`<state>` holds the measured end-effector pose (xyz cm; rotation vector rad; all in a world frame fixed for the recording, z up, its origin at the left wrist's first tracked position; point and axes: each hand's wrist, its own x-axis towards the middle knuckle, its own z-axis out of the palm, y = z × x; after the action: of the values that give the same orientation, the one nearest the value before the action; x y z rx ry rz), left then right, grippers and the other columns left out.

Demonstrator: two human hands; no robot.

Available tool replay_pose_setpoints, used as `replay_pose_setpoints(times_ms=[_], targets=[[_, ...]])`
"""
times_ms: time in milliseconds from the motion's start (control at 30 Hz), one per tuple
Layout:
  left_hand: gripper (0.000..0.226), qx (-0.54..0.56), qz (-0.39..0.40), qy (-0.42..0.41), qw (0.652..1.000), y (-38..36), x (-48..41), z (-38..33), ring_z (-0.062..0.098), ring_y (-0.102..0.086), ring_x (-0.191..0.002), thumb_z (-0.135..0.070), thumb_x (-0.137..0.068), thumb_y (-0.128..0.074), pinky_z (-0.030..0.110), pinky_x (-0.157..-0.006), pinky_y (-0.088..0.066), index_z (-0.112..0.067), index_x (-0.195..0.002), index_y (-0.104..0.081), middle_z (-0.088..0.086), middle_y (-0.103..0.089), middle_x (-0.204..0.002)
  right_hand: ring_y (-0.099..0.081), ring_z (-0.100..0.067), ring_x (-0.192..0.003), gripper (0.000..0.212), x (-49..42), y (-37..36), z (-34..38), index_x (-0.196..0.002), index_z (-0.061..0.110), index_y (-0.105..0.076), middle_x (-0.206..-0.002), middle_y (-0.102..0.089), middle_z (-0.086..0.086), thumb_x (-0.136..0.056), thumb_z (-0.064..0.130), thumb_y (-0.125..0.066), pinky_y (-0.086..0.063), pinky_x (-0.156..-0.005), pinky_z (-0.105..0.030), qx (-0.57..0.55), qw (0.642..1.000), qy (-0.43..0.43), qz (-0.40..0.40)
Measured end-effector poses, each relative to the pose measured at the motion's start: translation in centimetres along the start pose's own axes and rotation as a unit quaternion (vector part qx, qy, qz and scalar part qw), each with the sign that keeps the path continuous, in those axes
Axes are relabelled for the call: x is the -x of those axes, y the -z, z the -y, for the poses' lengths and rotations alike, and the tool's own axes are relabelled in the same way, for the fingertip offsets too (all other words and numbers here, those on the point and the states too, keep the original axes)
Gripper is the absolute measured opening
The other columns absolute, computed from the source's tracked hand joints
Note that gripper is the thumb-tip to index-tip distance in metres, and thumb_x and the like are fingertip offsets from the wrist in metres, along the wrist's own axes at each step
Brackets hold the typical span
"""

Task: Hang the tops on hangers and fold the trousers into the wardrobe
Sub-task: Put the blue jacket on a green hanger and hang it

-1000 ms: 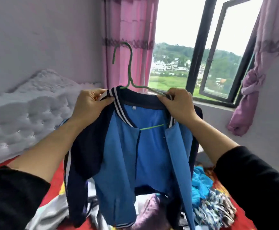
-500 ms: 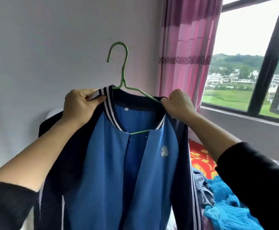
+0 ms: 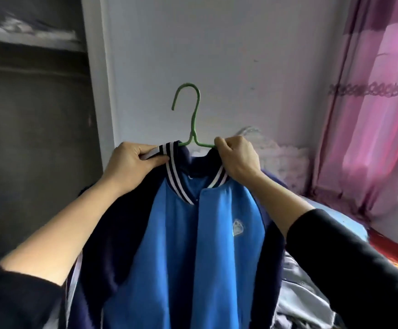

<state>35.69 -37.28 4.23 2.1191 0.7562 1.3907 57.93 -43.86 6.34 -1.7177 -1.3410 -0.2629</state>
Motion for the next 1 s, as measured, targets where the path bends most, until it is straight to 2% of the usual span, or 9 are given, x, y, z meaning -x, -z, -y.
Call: replay_pose_setpoints(times_ms=[133, 200, 300, 433, 567, 633, 733, 833, 1000], targets=[[0.012, -0.097, 0.018, 0.053, 0.994, 7.3, -0.5, 5.9, 0.005, -0.055, -0.062, -0.04, -0.075, -0.078, 0.024, -0.059, -0.045, -0.028, -0.074, -0.076, -0.007, -0.069, -0.066, -0.045, -0.018, -0.048, 0.061, -2.4, -6.4, 3.1, -0.048, 0.012, -0.039, -0.048, -0.046, 0.0, -0.093, 0.053, -0.033, -0.026, -0.047, -0.026, -0.004, 1.0, -0.009, -0.013], [0.026, -0.131, -0.003, 0.092, 0.987, 10.6, -0.3, 9.2, 0.008, -0.042, -0.055, -0.043, -0.075, -0.076, 0.025, -0.052, -0.032, -0.022, -0.062, -0.069, -0.002, -0.054, -0.055, -0.045, -0.02, -0.05, 0.059, -3.6, -8.9, 4.4, -0.05, 0.012, -0.039, -0.05, -0.047, -0.002, -0.095, 0.049, -0.029, -0.024, -0.047, -0.027, -0.012, 0.999, -0.014, -0.027], [0.037, -0.124, -0.035, 0.124, 0.984, 13.9, 0.2, 13.0, 0.006, -0.033, -0.047, -0.042, -0.078, -0.073, 0.025, -0.049, -0.023, -0.025, -0.05, -0.058, -0.009, -0.039, -0.045, -0.044, -0.024, -0.052, 0.052, -4.9, -12.7, 6.2, -0.055, 0.012, -0.037, -0.053, -0.047, -0.005, -0.095, 0.043, -0.027, -0.025, -0.048, -0.028, -0.014, 1.0, 0.005, -0.016], [0.038, -0.124, -0.11, 0.135, 0.977, 16.9, -0.9, 16.7, 0.006, -0.03, -0.045, -0.043, -0.078, -0.074, 0.026, -0.049, -0.022, -0.017, -0.055, -0.058, -0.008, -0.036, -0.046, -0.046, -0.033, -0.06, 0.039, -5.7, -17.6, 9.3, -0.061, 0.018, -0.029, -0.056, -0.041, 0.0, -0.097, 0.034, -0.027, -0.037, -0.055, -0.036, 0.0, 0.995, 0.102, 0.015], [0.034, -0.118, -0.142, 0.139, 0.973, 19.9, -2.7, 20.3, 0.006, -0.031, -0.044, -0.041, -0.077, -0.075, 0.024, -0.048, -0.023, -0.016, -0.059, -0.061, -0.008, -0.037, -0.045, -0.035, -0.026, -0.053, 0.051, -6.5, -22.7, 12.5, -0.06, 0.017, -0.024, -0.051, -0.033, 0.0, -0.094, 0.055, -0.027, -0.028, -0.049, -0.033, -0.037, 0.982, 0.174, 0.063], [0.033, -0.133, -0.145, 0.14, 0.97, 21.1, -3.5, 22.4, 0.007, -0.032, -0.046, -0.041, -0.075, -0.077, 0.024, -0.048, -0.024, -0.017, -0.058, -0.062, -0.007, -0.039, -0.046, -0.032, -0.02, -0.049, 0.056, -7.6, -25.3, 14.2, -0.057, 0.017, -0.03, -0.048, -0.032, 0.004, -0.09, 0.062, -0.038, -0.027, -0.048, -0.031, -0.078, 0.973, 0.172, 0.134], [0.034, -0.183, -0.133, 0.149, 0.962, 22.8, -4.8, 26.1, 0.006, -0.034, -0.046, -0.047, -0.071, -0.078, 0.025, -0.048, -0.027, -0.019, -0.059, -0.064, -0.007, -0.044, -0.046, -0.033, -0.012, -0.038, 0.054, -10.5, -29.9, 16.5, -0.052, 0.013, -0.048, -0.041, -0.038, 0.005, -0.092, 0.048, -0.053, -0.032, -0.047, -0.025, -0.211, 0.927, 0.098, 0.293], [0.053, -0.231, -0.125, 0.156, 0.952, 25.2, -6.7, 29.7, 0.007, -0.032, -0.046, -0.064, -0.071, -0.069, 0.026, -0.05, -0.026, -0.014, -0.057, -0.058, -0.006, -0.039, -0.046, -0.029, -0.012, -0.034, 0.049, -13.0, -34.8, 18.4, -0.055, 0.008, -0.05, -0.041, -0.035, 0.0, -0.096, 0.034, -0.054, -0.027, -0.038, -0.02, -0.262, 0.871, 0.055, 0.412], [0.065, -0.296, -0.105, 0.167, 0.934, 30.5, -11.5, 35.2, 0.011, -0.037, -0.052, -0.075, -0.071, -0.053, 0.029, -0.056, -0.032, -0.01, -0.06, -0.054, -0.008, -0.038, -0.05, -0.029, -0.009, -0.041, 0.007, -17.4, -42.0, 22.6, -0.092, 0.005, -0.059, -0.052, -0.037, 0.0, -0.094, 0.011, -0.056, -0.021, -0.038, -0.017, -0.361, 0.793, 0.028, 0.489]])
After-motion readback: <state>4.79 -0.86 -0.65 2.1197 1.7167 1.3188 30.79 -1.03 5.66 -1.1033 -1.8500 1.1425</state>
